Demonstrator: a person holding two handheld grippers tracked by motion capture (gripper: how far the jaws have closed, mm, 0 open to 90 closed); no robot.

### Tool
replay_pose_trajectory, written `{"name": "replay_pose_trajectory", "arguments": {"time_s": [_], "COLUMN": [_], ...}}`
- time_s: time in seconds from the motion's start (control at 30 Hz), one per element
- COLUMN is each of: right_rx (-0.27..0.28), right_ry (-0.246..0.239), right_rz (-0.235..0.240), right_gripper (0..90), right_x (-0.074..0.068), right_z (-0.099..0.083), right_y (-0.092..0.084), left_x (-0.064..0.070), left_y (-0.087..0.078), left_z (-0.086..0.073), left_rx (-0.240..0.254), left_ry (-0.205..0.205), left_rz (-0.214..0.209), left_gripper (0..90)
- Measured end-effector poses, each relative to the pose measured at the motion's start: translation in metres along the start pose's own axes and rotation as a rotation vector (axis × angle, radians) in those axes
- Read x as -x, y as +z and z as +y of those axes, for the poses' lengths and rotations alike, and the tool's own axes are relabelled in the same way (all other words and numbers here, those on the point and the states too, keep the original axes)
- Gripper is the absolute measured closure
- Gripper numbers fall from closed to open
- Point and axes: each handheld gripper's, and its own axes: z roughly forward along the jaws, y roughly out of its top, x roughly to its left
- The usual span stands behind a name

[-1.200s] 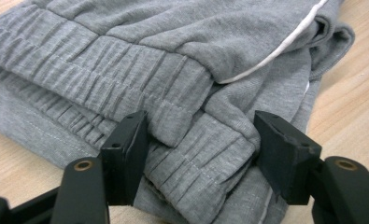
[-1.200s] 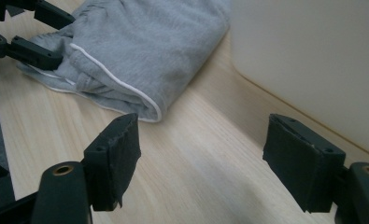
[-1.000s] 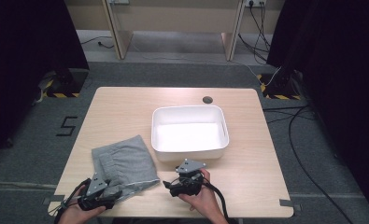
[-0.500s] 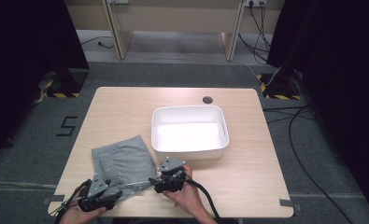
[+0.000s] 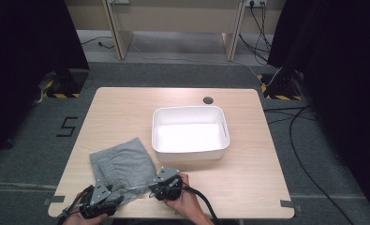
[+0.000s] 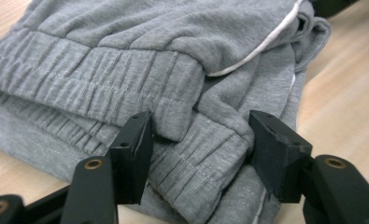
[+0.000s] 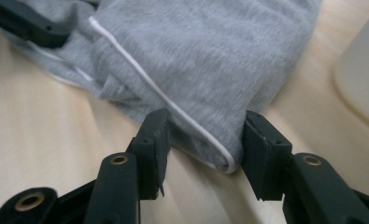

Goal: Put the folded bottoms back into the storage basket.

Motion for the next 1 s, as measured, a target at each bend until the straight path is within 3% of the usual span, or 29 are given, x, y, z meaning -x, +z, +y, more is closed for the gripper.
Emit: {"name": "replay_pose_trajectory", "arguments": {"time_s": [0.13, 0.27, 0.3, 0.33, 0.37, 0.43, 0.53, 0.6, 0.67, 0.8, 0.87, 0.9, 0.97, 1.0], "right_rx": [-0.010, 0.017, 0.039, 0.055, 0.055, 0.104, 0.117, 0.105, 0.087, 0.059, 0.070, 0.076, 0.082, 0.088], "right_ry": [-0.011, 0.029, 0.043, 0.048, 0.048, 0.103, 0.116, 0.112, 0.119, 0.155, 0.183, 0.174, 0.171, 0.177], "right_rz": [0.037, 0.050, 0.033, 0.017, 0.017, 0.005, 0.010, 0.014, 0.023, 0.056, 0.051, 0.049, 0.050, 0.064], "right_gripper": [56.1, 53.4, 51.4, 49.4, 49.4, 43.1, 39.8, 37.1, 36.9, 39.7, 43.1, 45.0, 46.4, 46.9], "right_x": [-0.004, -0.002, 0.000, 0.003, 0.003, 0.012, 0.014, 0.015, 0.015, 0.012, 0.009, 0.007, 0.000, -0.006], "right_z": [-0.007, -0.011, -0.009, -0.008, -0.008, 0.003, 0.007, 0.013, 0.016, 0.014, 0.011, 0.008, 0.004, 0.000], "right_y": [-0.010, -0.028, -0.035, -0.039, -0.039, -0.045, -0.041, -0.026, -0.012, 0.010, 0.008, 0.006, 0.002, 0.000], "left_x": [0.006, 0.009, 0.006, 0.001, 0.001, -0.009, -0.011, -0.016, -0.025, -0.047, -0.055, -0.058, -0.060, -0.060], "left_y": [-0.004, -0.009, -0.009, -0.011, -0.011, -0.018, -0.024, -0.031, -0.033, -0.025, -0.018, -0.015, -0.012, -0.011], "left_z": [-0.003, -0.006, -0.006, -0.007, -0.007, -0.007, -0.004, -0.001, -0.002, -0.011, -0.016, -0.017, -0.018, -0.018], "left_rx": [0.005, 0.007, 0.012, 0.028, 0.028, 0.067, 0.098, 0.136, 0.149, 0.167, 0.139, 0.131, 0.123, 0.115], "left_ry": [0.003, 0.000, -0.017, -0.063, -0.063, -0.120, -0.122, -0.150, -0.168, -0.279, -0.340, -0.379, -0.425, -0.426], "left_rz": [-0.013, -0.034, -0.049, -0.081, -0.081, -0.118, -0.103, -0.065, 0.000, 0.088, 0.080, 0.060, 0.018, 0.017], "left_gripper": [41.2, 41.1, 41.1, 41.0, 40.9, 41.1, 40.0, 39.4, 38.1, 33.2, 30.6, 28.1, 24.8, 22.5]}}
